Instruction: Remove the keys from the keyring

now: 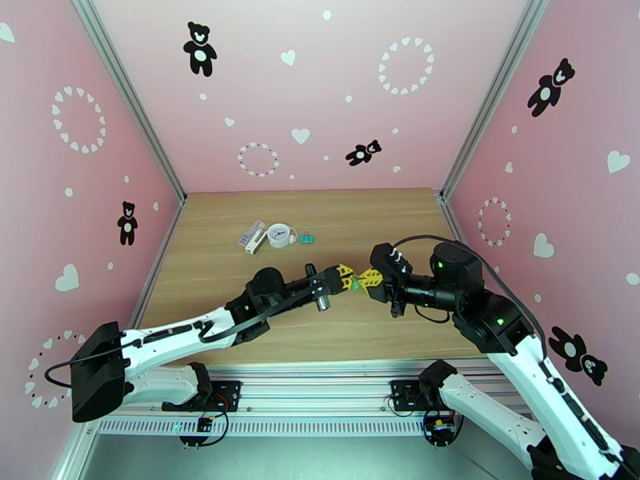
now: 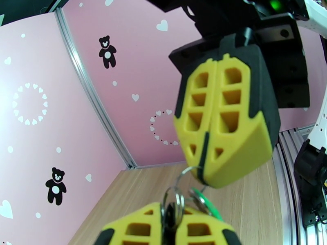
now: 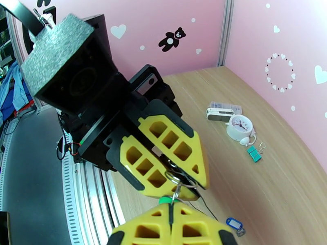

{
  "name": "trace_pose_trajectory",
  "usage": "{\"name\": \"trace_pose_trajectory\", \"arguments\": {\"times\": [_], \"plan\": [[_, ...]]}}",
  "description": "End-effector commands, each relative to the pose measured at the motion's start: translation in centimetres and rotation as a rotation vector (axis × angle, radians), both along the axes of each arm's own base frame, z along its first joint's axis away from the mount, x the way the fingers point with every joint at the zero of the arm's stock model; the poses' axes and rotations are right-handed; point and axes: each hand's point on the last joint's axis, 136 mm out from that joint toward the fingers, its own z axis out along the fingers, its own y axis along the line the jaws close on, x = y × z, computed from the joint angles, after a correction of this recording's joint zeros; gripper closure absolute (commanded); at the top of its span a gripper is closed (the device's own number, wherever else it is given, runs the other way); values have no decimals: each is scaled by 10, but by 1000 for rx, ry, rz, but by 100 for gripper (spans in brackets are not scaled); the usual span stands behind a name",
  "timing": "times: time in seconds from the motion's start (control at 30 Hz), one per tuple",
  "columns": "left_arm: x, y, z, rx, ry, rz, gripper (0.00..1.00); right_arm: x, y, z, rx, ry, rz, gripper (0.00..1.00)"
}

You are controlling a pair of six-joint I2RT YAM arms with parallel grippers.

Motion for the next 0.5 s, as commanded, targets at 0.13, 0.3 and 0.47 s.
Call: {"name": "trace_pose_trajectory", "arguments": {"times": [0.13, 0.3, 0.47], "plan": [[17, 3, 27, -69, 28, 77, 100, -5, 1, -10, -42, -25, 34, 100], [23, 1, 25, -45, 56, 100, 100, -5, 4, -14, -81, -51, 44, 100], [26, -1, 24, -22, 83, 112, 100, 0, 6, -19, -150, -95, 27, 100]]}}
